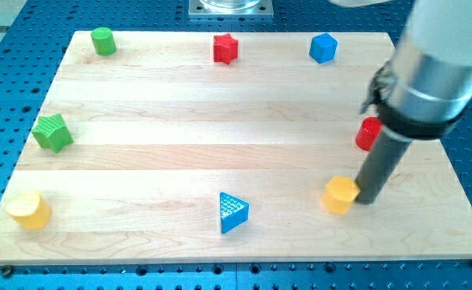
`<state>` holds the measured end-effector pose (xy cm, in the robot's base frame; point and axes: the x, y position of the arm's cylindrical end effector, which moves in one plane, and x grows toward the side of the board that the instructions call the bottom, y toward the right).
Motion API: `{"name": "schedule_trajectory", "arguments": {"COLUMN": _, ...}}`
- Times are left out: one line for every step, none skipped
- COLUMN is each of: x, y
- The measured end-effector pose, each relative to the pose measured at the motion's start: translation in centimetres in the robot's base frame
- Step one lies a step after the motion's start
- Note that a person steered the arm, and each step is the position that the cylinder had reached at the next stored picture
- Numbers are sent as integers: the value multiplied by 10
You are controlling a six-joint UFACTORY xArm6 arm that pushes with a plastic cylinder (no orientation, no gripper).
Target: Move hexagon in between green circle and triangle
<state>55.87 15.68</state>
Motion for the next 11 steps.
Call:
{"name": "schedule_trajectory", "arguments": {"x": 16, "y": 22}}
{"name": "schedule_trajectory", "arguments": {"x": 17, "y": -15}}
{"name": "schedule_trajectory", "arguments": {"x": 2, "y": -60}}
{"name": "schedule_trajectory", "arguments": {"x": -55, "y": -75}}
{"name": "schedule_trajectory", "arguments": {"x": -97, "y": -110}}
{"name": "schedule_trajectory", "arguments": {"x": -85, "y": -116}}
{"name": "schedule_trajectory", "arguments": {"x": -77, "y": -71}}
{"name": "schedule_trajectory", "arguments": {"x": -47, "y": -66}}
{"name": "schedule_trajectory", "arguments": {"x": -36, "y": -89}}
{"name": "schedule_trajectory", "arguments": {"x": -61, "y": -138}}
{"name": "schedule_trajectory", "arguments": {"x": -75, "y": -178}}
